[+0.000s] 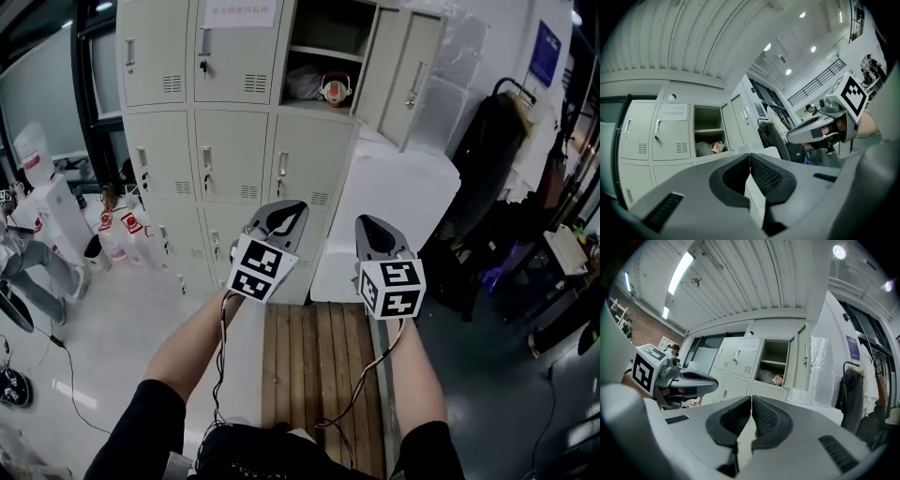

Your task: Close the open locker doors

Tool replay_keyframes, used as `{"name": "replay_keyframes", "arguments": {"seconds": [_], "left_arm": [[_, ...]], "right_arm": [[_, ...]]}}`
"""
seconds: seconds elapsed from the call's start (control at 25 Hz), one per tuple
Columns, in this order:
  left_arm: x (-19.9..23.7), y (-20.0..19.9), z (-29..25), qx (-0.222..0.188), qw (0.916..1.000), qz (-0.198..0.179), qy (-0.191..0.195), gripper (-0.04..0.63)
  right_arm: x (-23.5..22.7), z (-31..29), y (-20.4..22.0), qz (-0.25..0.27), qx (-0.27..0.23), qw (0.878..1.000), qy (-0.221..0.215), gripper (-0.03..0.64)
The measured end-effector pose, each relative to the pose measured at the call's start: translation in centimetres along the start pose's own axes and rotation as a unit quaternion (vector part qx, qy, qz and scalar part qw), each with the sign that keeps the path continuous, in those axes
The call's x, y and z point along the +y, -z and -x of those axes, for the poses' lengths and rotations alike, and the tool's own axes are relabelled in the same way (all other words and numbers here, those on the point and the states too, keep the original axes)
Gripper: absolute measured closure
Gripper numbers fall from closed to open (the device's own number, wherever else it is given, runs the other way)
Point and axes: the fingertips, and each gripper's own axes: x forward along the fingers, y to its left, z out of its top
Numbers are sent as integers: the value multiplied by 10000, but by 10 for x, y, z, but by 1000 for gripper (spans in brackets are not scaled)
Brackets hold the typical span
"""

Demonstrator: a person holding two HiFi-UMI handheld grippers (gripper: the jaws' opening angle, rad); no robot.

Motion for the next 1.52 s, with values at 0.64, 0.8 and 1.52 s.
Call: {"name": "replay_keyframes", "arguments": {"seconds": [0.64, 0.8, 1.52], "left_arm": [[62, 22, -92, 45, 10000, 28, -74, 575], [88, 29, -126, -31, 10000, 7, -68, 575], [126, 42, -192, -44, 9999, 6, -164, 575]], "right_arm": [[-45, -100, -2, 2, -76, 9999, -116, 583], [-62, -142, -9, 23, -141, 9999, -86, 583], [-89, -222, -10, 40, -186, 9994, -300, 583]]}}
